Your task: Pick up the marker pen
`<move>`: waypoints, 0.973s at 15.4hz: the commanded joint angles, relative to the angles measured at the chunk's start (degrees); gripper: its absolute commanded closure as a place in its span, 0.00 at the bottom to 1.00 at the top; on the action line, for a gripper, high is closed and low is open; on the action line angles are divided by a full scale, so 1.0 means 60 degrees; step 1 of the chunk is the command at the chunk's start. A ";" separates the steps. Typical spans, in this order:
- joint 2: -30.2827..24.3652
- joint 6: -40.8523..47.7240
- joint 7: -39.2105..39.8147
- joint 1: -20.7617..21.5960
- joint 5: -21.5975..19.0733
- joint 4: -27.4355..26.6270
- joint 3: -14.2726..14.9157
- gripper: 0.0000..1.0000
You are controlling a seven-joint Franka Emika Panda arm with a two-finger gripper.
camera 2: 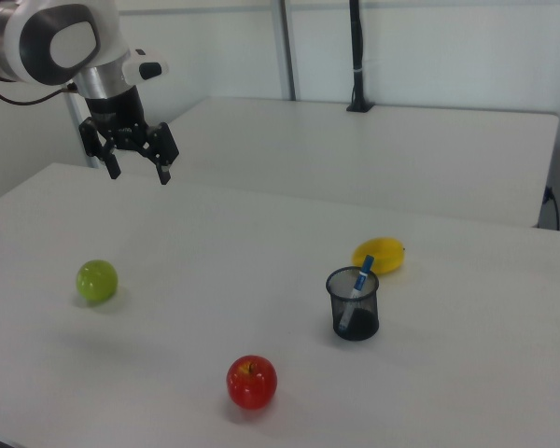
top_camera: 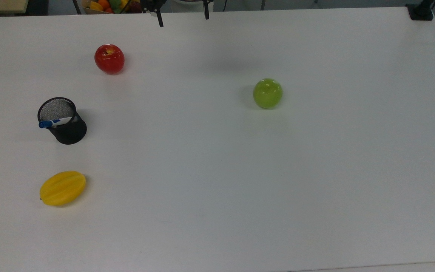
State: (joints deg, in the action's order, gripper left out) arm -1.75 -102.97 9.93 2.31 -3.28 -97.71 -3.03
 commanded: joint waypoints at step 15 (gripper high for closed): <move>-0.0149 0.0154 0.0029 0.0186 0.0005 -0.0136 0.0212 0.00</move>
State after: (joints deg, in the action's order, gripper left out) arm -1.75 -102.97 9.93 2.32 -3.28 -97.75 -2.89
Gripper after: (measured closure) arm 0.000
